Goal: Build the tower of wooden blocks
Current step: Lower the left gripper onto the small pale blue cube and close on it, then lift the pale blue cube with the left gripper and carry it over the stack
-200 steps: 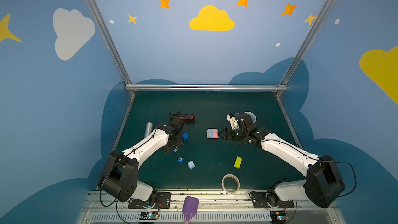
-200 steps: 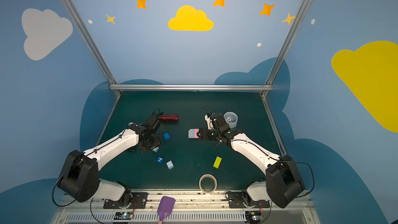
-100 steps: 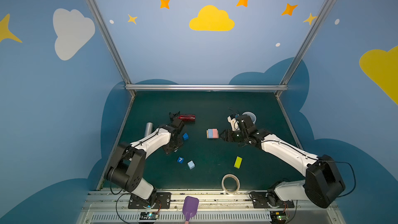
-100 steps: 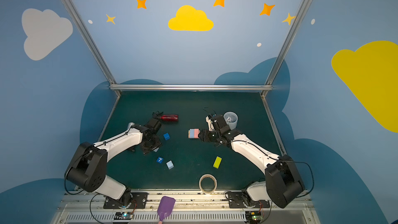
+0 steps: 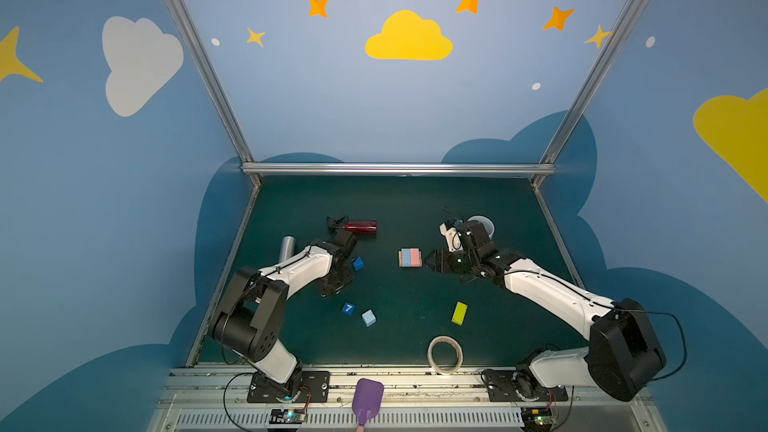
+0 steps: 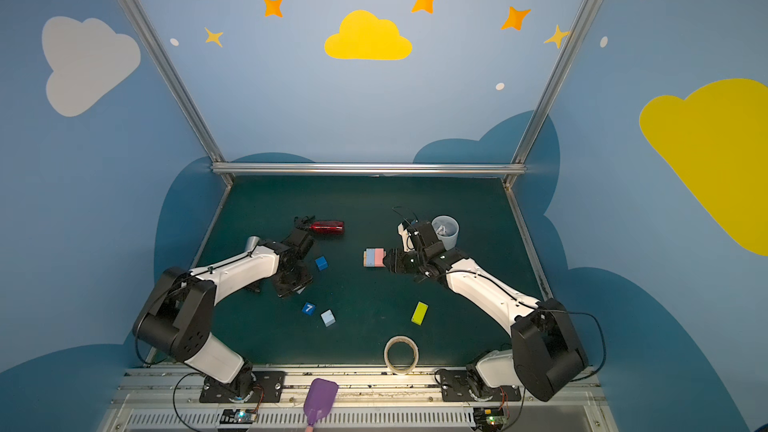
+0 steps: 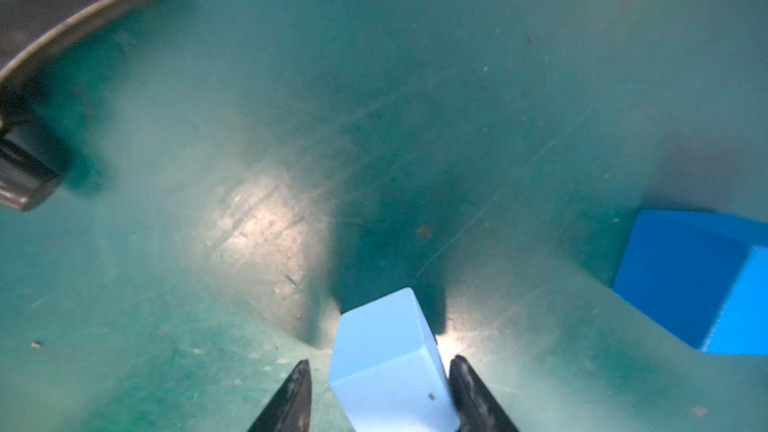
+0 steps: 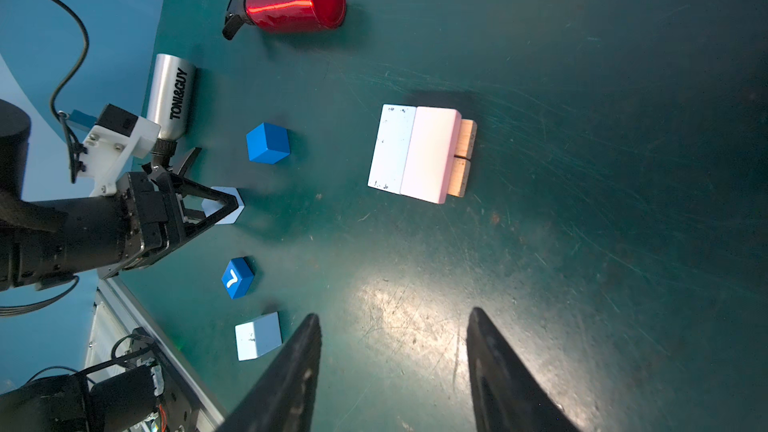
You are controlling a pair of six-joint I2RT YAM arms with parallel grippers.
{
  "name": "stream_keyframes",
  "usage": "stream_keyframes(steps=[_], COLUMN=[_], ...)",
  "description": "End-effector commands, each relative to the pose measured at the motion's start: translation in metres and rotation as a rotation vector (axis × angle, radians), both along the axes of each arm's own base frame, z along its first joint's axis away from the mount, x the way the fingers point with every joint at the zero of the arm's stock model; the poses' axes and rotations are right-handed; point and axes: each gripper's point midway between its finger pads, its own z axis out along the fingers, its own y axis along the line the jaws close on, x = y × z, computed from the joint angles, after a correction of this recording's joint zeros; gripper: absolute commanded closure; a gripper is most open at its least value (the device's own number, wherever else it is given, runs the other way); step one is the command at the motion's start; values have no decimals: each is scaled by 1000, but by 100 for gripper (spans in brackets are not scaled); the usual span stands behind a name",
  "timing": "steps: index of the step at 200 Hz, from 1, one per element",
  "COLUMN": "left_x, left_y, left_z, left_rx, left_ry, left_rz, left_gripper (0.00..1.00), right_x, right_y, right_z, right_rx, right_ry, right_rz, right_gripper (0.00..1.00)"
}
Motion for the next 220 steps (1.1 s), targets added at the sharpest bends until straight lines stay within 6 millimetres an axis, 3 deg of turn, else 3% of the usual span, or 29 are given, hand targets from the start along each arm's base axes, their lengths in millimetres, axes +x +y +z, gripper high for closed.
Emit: stream_keyframes(steps=[1, 44, 72, 122, 157, 199, 220], left_x=[0, 0, 0, 0, 0, 5, 5], left_y=[3, 7, 8, 9, 9, 7, 8], left_z=[5, 11, 13, 12, 10, 15, 18], left_rx=[16, 31, 39, 45, 47, 44, 51], left_ry=[-3, -15, -21, -19, -13, -25, -25], left_rz=[-9, -24, -28, -26, -28, -38, -46], left_gripper=[52, 56, 46, 48, 54, 76, 81], right_x=[2, 3, 3, 3, 2, 3, 3], right_y=[0, 2, 3, 3, 3, 4, 4], right_z=[-5, -6, -7, -8, -8, -8, -9], right_rx=[1, 5, 4, 4, 3, 5, 4], right_ry=[5, 11, 16, 19, 19, 20, 22], right_rz=[-5, -1, -1, -1, -1, -1, 1], right_gripper=[45, 45, 45, 45, 45, 45, 45])
